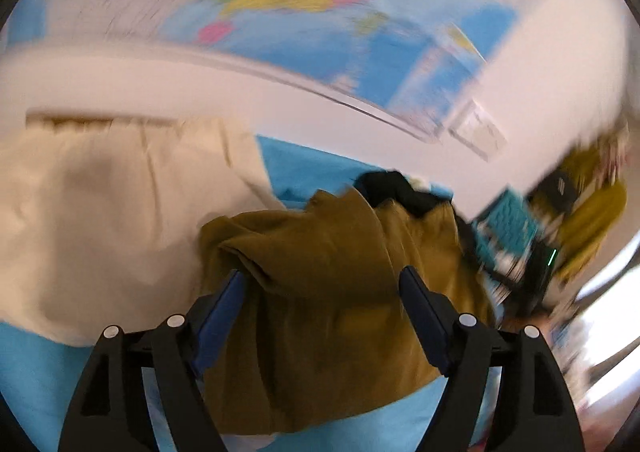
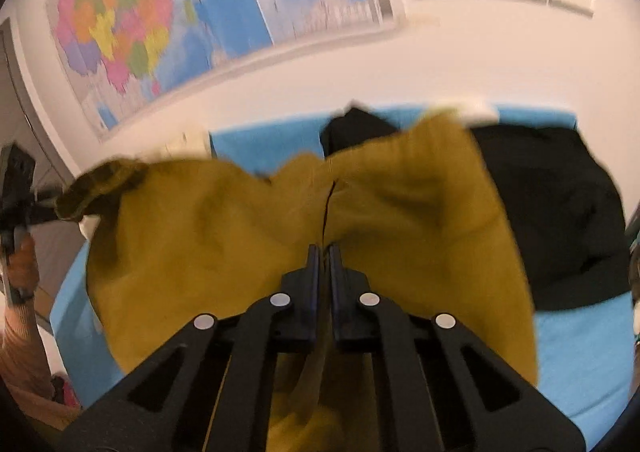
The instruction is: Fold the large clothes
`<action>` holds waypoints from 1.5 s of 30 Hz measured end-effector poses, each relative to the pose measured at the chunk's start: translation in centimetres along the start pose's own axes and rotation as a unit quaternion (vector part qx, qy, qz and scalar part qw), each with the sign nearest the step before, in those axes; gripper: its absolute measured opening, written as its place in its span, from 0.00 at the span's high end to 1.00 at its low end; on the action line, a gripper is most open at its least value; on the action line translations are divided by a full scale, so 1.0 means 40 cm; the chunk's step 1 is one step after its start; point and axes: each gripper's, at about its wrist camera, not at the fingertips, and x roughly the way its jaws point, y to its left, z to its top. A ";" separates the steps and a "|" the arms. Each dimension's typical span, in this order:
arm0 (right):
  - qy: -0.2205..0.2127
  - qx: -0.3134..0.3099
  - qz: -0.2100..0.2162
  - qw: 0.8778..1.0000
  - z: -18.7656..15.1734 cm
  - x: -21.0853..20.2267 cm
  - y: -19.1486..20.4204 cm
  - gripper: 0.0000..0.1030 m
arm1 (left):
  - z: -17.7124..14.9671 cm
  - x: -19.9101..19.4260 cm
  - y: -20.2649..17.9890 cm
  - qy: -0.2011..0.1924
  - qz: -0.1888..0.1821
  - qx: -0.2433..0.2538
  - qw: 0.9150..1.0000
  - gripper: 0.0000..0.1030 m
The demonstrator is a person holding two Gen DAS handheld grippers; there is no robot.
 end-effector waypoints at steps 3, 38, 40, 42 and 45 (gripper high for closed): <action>-0.023 -0.009 -0.008 1.000 0.026 0.002 0.014 0.96 | -0.016 0.023 -0.062 0.003 0.020 0.065 0.998 0.25; 0.016 0.099 0.090 0.991 -0.227 -0.178 -0.156 0.81 | -0.238 0.187 0.007 0.054 0.072 0.029 0.996 0.34; -0.007 0.085 0.096 0.992 -0.195 -0.242 -0.141 0.85 | -0.236 0.150 0.016 0.054 0.061 0.009 0.997 0.64; -0.043 0.065 0.099 0.992 -0.161 -0.330 -0.118 0.86 | -0.230 0.085 0.041 0.052 -0.015 -0.038 0.998 0.75; -0.099 0.046 0.098 0.989 -0.139 -0.460 -0.117 0.88 | -0.248 0.023 0.014 0.053 -0.071 -0.040 0.995 0.81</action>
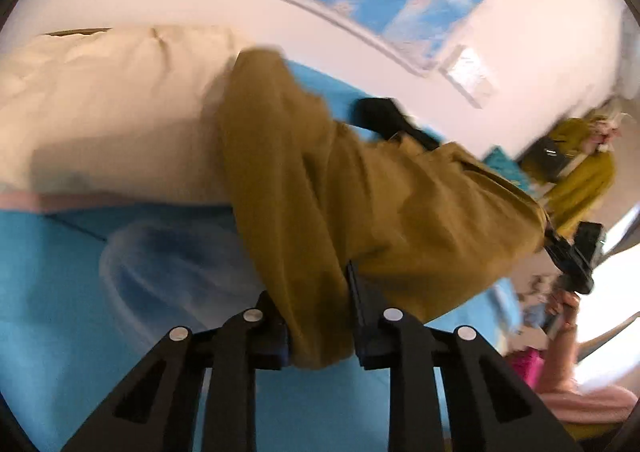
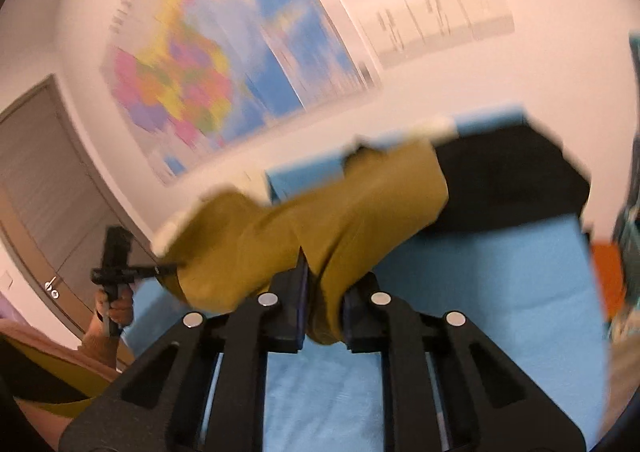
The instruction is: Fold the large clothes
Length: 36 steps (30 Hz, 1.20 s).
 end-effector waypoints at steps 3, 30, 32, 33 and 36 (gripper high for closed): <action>0.049 -0.003 -0.063 0.997 -0.039 -0.013 -0.050 0.88 | -0.043 0.022 -0.014 0.029 -0.026 0.001 0.999 0.85; 0.153 -0.082 -0.139 0.975 -0.108 0.361 0.008 0.94 | -0.023 0.287 -0.218 0.036 0.176 0.149 0.972 0.12; 0.125 -0.084 -0.133 0.980 -0.081 0.348 0.025 0.99 | -0.012 0.288 -0.221 0.023 0.181 0.150 0.972 0.18; 0.108 -0.088 -0.132 0.981 -0.066 0.338 0.035 0.99 | -0.007 0.287 -0.225 0.017 0.180 0.156 0.971 0.28; 0.056 -0.097 -0.129 0.985 -0.016 0.312 0.068 0.99 | 0.034 0.285 -0.228 0.008 0.187 0.150 0.971 0.66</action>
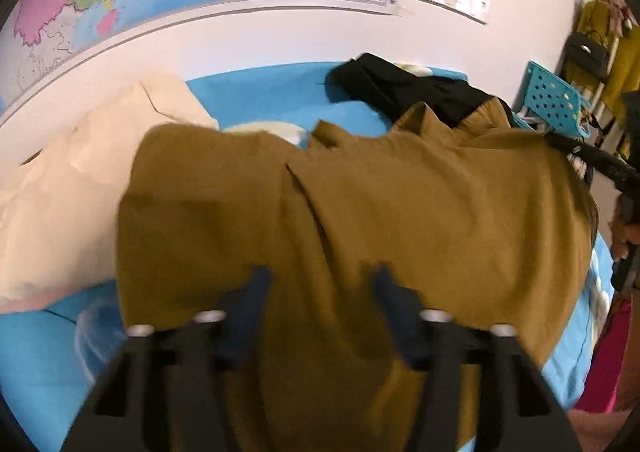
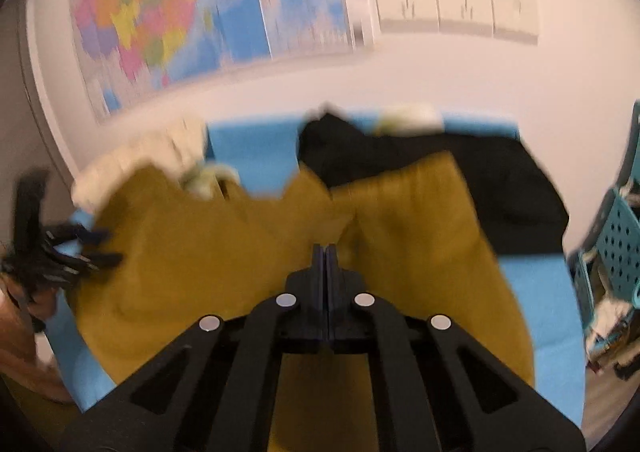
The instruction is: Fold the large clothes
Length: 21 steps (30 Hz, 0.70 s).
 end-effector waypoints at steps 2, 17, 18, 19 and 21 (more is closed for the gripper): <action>-0.011 -0.016 -0.010 1.000 0.011 0.019 0.012 0.99 | 0.022 0.006 0.023 -0.006 -0.011 -0.020 1.000 0.79; 0.026 0.029 0.032 0.999 -0.033 0.029 0.002 0.51 | 0.026 0.000 0.028 -0.033 0.005 -0.015 0.999 0.27; 0.034 0.019 0.045 0.998 -0.030 0.041 0.025 0.51 | 0.025 0.004 0.022 -0.031 0.001 -0.013 0.999 0.26; 0.046 0.006 0.044 0.998 -0.032 0.060 0.046 0.51 | 0.026 0.013 0.013 -0.026 0.004 -0.007 1.000 0.26; 0.076 -0.008 0.038 0.996 -0.038 0.113 0.074 0.50 | 0.027 0.029 0.002 -0.019 0.008 0.000 1.000 0.26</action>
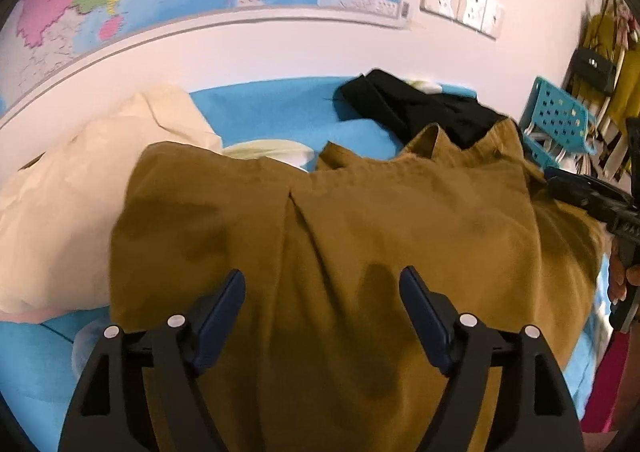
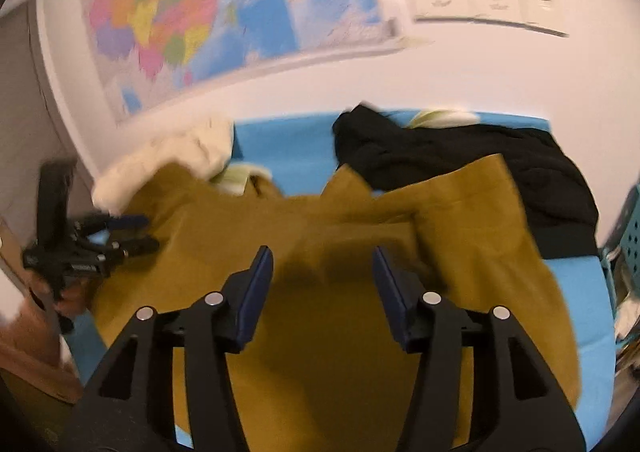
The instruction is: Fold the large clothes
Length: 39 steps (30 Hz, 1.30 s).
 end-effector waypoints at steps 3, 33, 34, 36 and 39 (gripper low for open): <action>0.049 0.003 0.001 0.999 -0.002 0.097 0.004 0.51 | -0.001 0.018 -0.009 0.007 0.009 0.005 1.000 0.26; 0.059 -0.015 -0.009 0.998 0.019 0.176 0.046 0.81 | 0.003 0.033 -0.001 -0.005 0.012 -0.011 1.000 0.17; 0.048 -0.017 -0.008 0.999 0.026 0.166 0.047 0.89 | 0.007 0.030 0.002 -0.007 0.013 -0.014 1.000 0.21; 0.022 -0.016 -0.008 1.000 0.043 0.145 0.046 0.91 | 0.017 0.021 0.012 -0.011 0.015 -0.023 1.000 0.28; 0.005 -0.024 -0.022 0.999 0.049 0.145 0.052 0.91 | 0.030 0.018 0.026 -0.012 0.004 -0.034 0.999 0.30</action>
